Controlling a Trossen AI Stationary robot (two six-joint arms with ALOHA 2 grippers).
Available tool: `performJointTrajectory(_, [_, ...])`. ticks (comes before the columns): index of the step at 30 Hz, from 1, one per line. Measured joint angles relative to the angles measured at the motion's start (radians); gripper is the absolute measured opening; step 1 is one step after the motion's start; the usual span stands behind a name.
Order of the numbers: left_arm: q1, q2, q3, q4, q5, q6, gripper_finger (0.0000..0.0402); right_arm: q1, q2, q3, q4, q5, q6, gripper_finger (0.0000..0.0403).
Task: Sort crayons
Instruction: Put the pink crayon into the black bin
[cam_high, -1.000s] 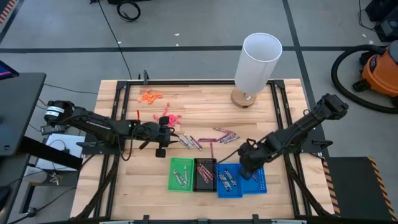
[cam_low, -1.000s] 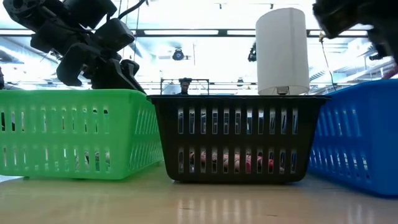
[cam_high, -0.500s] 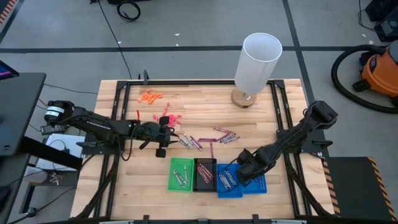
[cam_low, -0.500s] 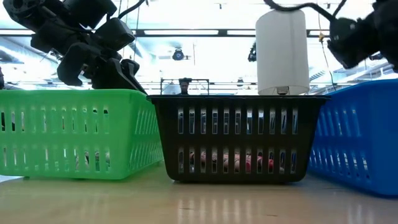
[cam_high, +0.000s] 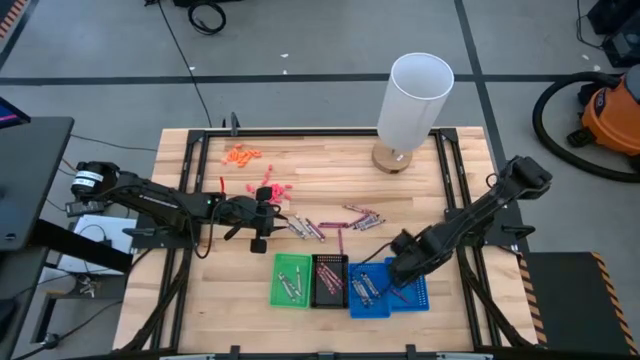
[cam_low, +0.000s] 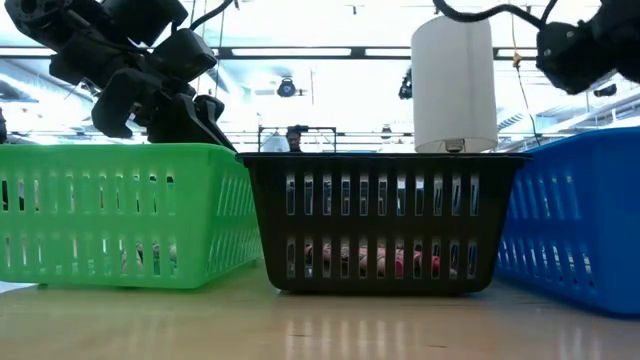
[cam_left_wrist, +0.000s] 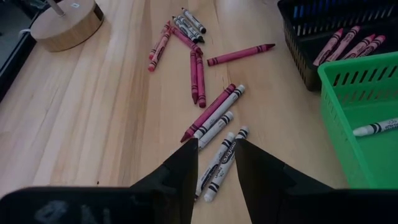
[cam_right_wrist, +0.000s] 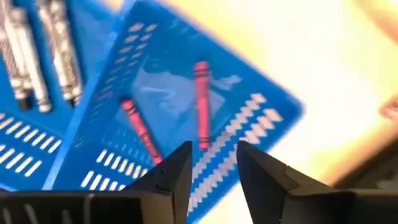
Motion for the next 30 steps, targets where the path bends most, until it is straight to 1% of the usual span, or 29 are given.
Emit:
performJointTrajectory(4, [0.0,0.0,0.0,0.0,0.0,0.0,0.0117,-0.001,-0.058,0.0,-0.15,0.008,0.071,0.0127])
performJointTrajectory(8, [0.0,0.0,0.0,-0.005,0.0,0.0,0.0117,-0.016,-0.061,-0.003,-0.231,-0.082,0.045,0.0119])
performJointTrajectory(12, [0.0,0.0,0.0,-0.006,0.0,-0.002,0.0117,-0.036,-0.056,-0.077,-0.242,-0.171,0.027,0.0114])
performJointTrajectory(17, [0.0,0.0,0.0,-0.009,0.0,-0.007,0.0117,-0.057,-0.073,-0.201,-0.21,-0.19,0.056,0.0104])
performJointTrajectory(22, [0.0,0.0,0.0,-0.01,0.0,-0.011,0.0117,-0.103,-0.123,-0.322,-0.127,-0.128,0.113,0.0086])
performJointTrajectory(24, [0.0,0.0,0.0,-0.012,0.0,-0.011,0.0117,-0.116,-0.139,-0.357,-0.095,-0.119,0.13,0.0078])
performJointTrajectory(28, [0.0,0.0,0.0,-0.017,0.0,-0.013,0.0117,-0.131,-0.171,-0.367,-0.072,-0.049,0.156,0.006])
performJointTrajectory(30, [0.0,0.0,0.0,-0.017,0.0,-0.013,0.0117,-0.13,-0.195,-0.367,-0.068,0.011,0.193,0.0049])
